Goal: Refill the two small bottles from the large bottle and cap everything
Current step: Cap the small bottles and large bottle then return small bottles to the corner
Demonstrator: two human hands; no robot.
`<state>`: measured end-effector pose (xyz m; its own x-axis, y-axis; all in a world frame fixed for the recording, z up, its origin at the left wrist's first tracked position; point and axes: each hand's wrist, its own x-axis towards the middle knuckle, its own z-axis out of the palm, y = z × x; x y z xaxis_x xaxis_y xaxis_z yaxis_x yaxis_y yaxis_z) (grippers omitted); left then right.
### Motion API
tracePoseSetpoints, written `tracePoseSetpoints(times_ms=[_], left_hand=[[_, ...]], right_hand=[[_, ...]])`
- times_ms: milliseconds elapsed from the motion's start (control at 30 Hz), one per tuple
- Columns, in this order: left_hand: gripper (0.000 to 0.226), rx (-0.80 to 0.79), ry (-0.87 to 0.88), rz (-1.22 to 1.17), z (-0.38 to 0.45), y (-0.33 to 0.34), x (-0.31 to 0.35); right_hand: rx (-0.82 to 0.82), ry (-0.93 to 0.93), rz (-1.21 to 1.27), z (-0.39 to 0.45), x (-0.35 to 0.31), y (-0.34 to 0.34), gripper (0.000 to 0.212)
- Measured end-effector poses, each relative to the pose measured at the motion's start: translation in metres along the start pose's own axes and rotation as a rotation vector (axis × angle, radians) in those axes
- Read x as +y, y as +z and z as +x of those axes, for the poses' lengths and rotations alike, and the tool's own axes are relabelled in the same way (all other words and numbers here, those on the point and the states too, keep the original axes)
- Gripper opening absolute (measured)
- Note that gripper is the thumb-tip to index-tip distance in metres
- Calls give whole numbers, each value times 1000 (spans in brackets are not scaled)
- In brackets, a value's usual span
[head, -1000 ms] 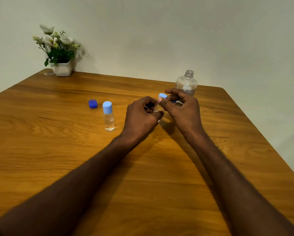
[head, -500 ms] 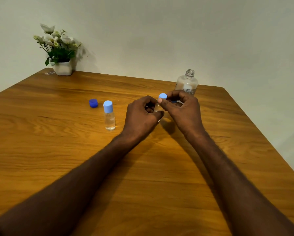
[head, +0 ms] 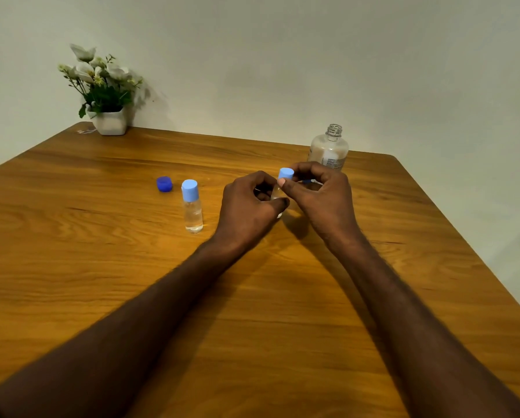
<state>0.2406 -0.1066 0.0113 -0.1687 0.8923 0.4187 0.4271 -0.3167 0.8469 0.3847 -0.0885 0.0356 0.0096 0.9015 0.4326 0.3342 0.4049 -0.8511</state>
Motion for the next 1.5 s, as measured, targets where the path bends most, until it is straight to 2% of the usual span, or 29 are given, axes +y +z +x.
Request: tracePoseSetpoints(times_ms=[167,300,400,567,733,900,1067,1267,1433,1500], left_hand=[[23,4,-10,-12,0,0,0],[23,-2,-11,-10,-1,-1,1],[22,3,-22,-19,0,-1,1],[22,-5,-27,-24,-1,-1,1],[21,-1,-37,-33,-1,-1,0],[21,-9,-27,-28,-2,-2,1],[20,4,-31,-35,-2,-1,1],[20,-3,-18,-26,-2,-2,0],[18,2,-22,-38,-2,-2,-1],[18,5,-18,-32,-2,-2,0]], right_hand=[[-12,6,26,-1,-3,-2,43],[-1,5,2,-1,-1,-2,35],[-18,7,23,-1,-3,-2,44],[-14,14,5,-1,-1,-1,32],[-31,29,45,-1,-2,-3,45],[-26,25,0,-2,0,-2,31],[-39,25,38,0,0,-3,49],[-33,21,-6,-1,1,-2,30],[-55,46,27,0,0,-2,50],[-62,41,12,0,-1,-3,44]])
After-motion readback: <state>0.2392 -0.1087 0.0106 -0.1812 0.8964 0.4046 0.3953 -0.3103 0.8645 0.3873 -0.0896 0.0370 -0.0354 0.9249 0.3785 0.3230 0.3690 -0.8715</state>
